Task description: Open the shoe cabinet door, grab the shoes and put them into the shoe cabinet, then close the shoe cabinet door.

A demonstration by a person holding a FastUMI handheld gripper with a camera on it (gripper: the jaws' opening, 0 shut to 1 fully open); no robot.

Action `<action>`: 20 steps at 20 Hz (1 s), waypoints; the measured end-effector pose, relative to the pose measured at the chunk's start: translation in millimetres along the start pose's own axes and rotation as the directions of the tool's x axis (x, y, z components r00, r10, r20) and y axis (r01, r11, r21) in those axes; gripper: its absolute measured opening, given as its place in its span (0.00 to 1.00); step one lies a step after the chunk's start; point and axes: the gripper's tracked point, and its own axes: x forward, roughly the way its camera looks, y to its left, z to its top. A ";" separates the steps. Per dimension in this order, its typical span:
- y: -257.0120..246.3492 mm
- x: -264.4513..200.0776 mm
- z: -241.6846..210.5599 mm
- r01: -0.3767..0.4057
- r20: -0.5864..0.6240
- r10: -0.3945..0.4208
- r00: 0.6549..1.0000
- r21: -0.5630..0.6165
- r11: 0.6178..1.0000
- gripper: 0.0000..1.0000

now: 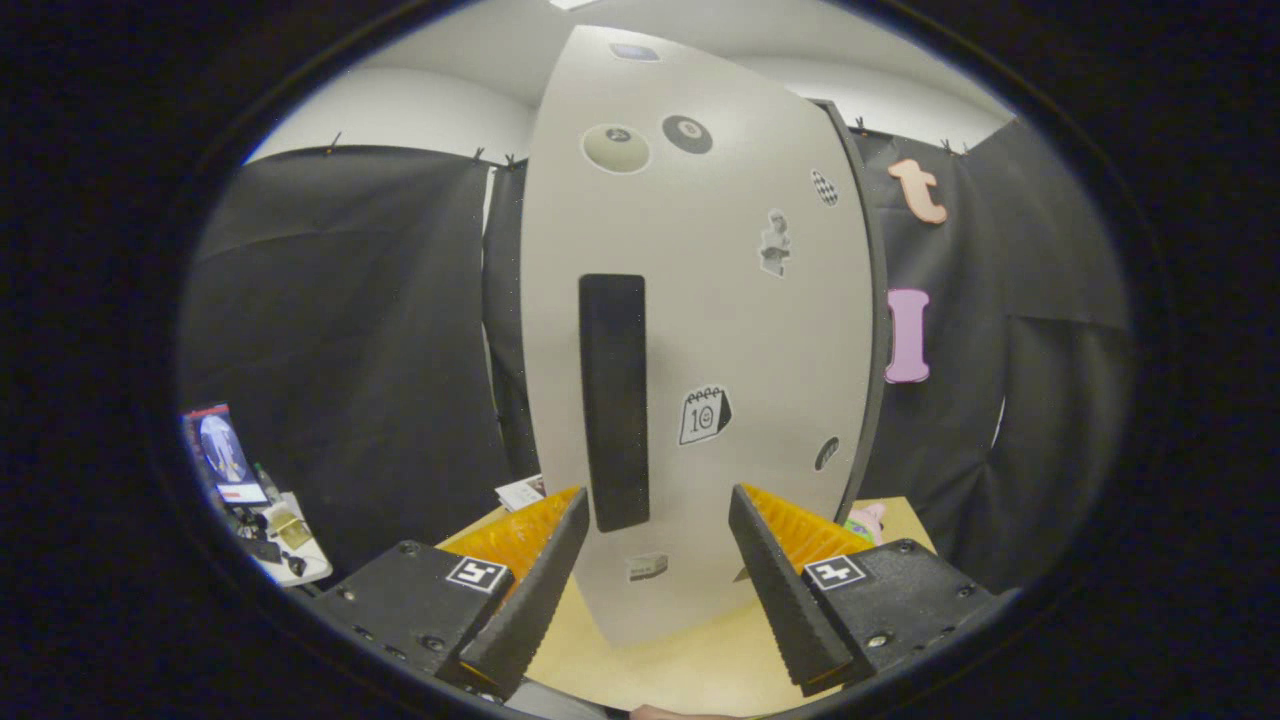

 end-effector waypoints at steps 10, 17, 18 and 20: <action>-3.4 5.7 -7.7 0.027 0.031 -0.028 0.999 0.027 0.999 0.93; 1.5 8.8 -7.6 0.007 0.115 -0.016 0.993 0.072 0.997 0.95; 2.7 8.9 -6.6 -0.002 0.134 -0.009 0.991 0.082 0.997 0.96; -2.5 10.0 -3.6 0.007 0.168 -0.021 0.985 0.084 0.996 0.97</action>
